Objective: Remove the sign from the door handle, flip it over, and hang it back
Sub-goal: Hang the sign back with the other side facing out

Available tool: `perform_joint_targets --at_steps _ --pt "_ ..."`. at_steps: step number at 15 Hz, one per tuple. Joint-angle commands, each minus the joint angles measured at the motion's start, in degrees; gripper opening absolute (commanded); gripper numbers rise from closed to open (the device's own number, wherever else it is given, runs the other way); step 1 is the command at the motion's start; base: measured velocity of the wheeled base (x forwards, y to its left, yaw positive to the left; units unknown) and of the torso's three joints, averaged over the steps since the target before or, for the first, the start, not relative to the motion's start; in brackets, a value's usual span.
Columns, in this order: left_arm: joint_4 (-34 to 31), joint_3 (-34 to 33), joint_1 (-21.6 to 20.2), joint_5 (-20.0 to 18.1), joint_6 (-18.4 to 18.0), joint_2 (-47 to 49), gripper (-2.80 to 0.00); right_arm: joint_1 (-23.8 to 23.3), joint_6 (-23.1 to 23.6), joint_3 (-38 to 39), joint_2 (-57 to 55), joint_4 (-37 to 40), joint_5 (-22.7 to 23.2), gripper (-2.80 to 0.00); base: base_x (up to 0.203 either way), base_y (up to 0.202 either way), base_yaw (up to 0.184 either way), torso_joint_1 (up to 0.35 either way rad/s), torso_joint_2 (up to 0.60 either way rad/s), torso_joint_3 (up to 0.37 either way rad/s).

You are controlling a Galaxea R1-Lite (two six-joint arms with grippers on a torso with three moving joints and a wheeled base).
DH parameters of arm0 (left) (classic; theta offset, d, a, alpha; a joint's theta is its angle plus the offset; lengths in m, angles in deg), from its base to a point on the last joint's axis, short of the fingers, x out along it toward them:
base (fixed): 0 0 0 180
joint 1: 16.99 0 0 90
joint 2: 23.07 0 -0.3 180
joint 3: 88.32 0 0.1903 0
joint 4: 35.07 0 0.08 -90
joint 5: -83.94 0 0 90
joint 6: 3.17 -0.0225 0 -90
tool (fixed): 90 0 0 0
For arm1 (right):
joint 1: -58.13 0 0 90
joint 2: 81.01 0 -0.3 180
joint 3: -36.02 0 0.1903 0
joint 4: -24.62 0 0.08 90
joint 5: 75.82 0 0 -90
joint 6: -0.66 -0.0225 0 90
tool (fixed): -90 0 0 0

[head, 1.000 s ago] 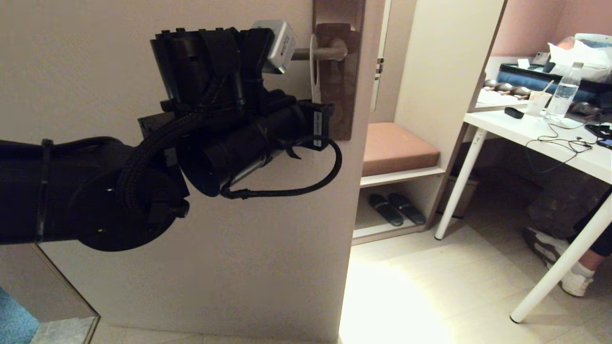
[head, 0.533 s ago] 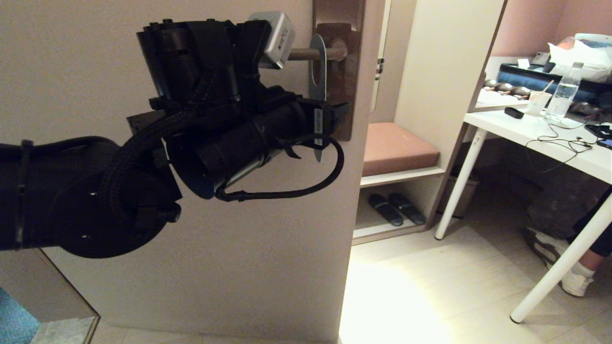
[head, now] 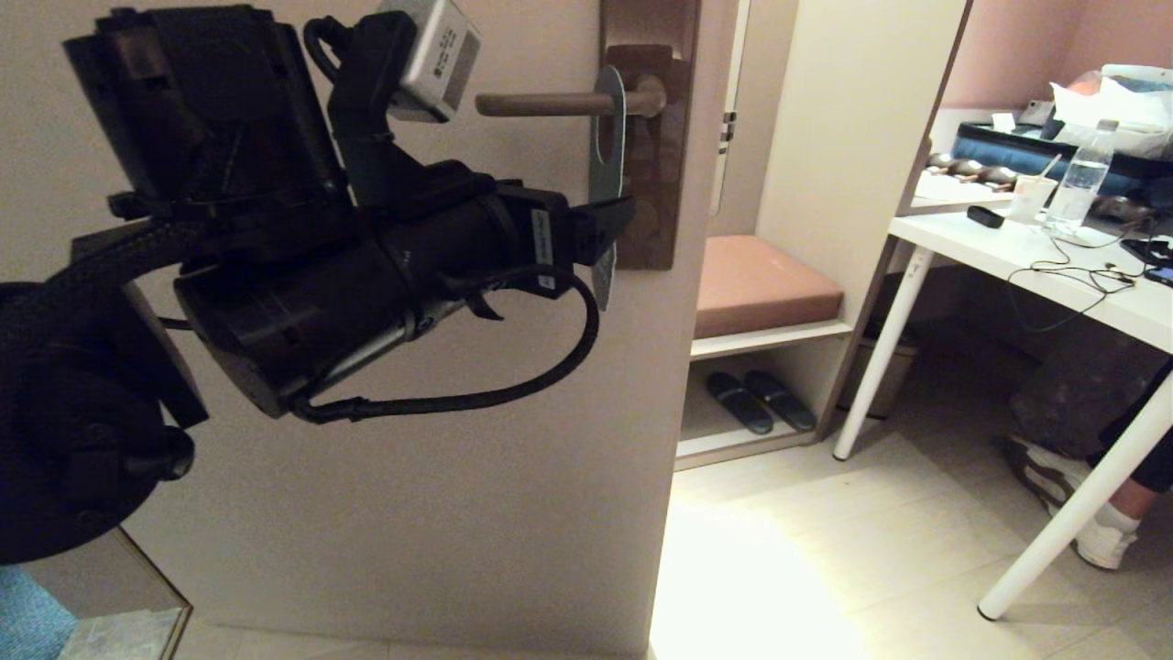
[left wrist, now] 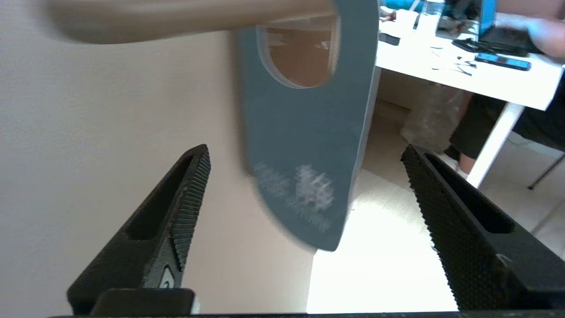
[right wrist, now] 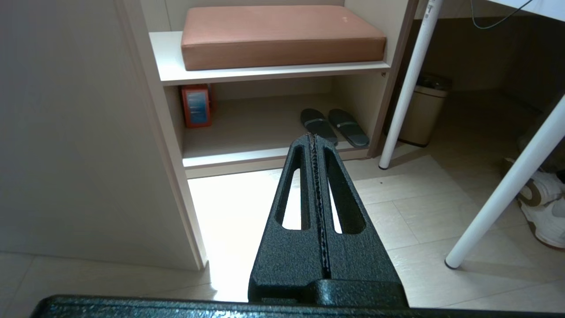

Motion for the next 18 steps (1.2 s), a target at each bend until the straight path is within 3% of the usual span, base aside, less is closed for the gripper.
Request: perform_joint_targets --at_steps 1,3,4,5,11,18 --pt "0.2 -2.0 -1.5 0.0 0.1 -3.4 0.0 0.0 0.0 0.0 0.0 0.0 0.0 -2.8 0.0 0.0 0.0 0.0 0.0 0.0" --pt "0.3 -2.4 -2.3 0.0 0.1 -3.9 0.0 0.0 0.0 0.0 0.0 0.0 0.0 -2.8 0.0 0.0 0.0 0.0 0.0 0.0" --pt "0.3 -2.4 -2.6 -0.1 0.1 -3.9 -0.4 0.0 0.0 0.0 0.0 0.0 0.0 -2.8 0.0 0.0 0.0 0.0 0.0 0.0" --pt "0.3 -2.3 -2.7 -0.1 0.1 -3.6 -2.8 0.0 0.0 0.0 0.0 0.0 0.0 -2.8 0.0 0.0 0.0 0.0 0.0 0.0" --pt "0.3 -1.2 -3.3 -0.4 0.0 -0.3 -2.8 0.0 0.0 0.0 0.0 0.0 0.0 -2.8 0.0 0.0 0.0 0.0 0.0 0.0" --pt "0.4 6.4 -3.5 -1.5 0.0 7.1 -2.8 0.0 0.0 0.0 0.0 0.0 0.0 -2.8 0.0 0.0 0.0 0.0 0.0 0.0"
